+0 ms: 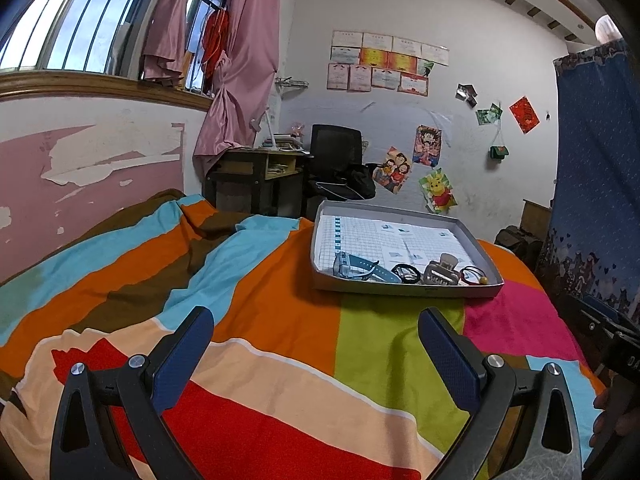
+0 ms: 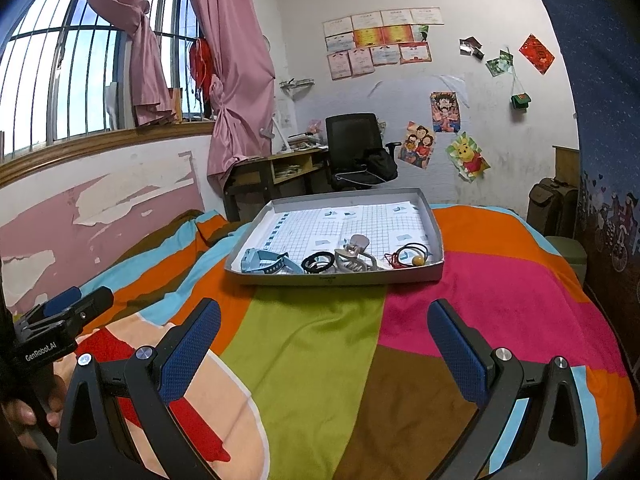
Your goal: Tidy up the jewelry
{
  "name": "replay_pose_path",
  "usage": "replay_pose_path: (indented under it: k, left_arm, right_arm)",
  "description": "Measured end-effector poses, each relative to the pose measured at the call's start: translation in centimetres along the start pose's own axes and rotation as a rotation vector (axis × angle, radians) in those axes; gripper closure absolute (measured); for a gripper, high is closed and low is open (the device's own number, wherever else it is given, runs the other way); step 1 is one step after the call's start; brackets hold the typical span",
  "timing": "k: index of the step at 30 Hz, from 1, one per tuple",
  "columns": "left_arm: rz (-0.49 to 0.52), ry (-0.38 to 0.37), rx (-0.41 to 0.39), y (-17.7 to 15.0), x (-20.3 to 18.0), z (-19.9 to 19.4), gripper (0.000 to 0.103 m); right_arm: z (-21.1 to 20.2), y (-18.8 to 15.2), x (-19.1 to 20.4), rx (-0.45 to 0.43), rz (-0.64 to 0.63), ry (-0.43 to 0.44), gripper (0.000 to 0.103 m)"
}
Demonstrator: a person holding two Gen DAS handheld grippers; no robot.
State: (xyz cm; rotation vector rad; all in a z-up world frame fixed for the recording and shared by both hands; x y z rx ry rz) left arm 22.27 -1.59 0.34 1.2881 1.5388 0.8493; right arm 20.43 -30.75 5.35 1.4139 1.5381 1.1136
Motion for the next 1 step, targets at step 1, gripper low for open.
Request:
replay_pose_path:
  k: [1]
  left_arm:
    - [-0.003, 0.002, 0.002, 0.05, 0.1, 0.03, 0.0]
  right_arm:
    - [-0.02, 0.02, -0.02, 0.001, 0.001, 0.0, 0.001]
Point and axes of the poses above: each gripper's, at about its wrist camera, not at the fingertips, and z roughly the way its jaws point, x to its left, y to its top, the point moved 2 cm from there along z, roughly the way its jaws point, and after that the axes turned 7 degrees about -z, right-handed, at the moved point
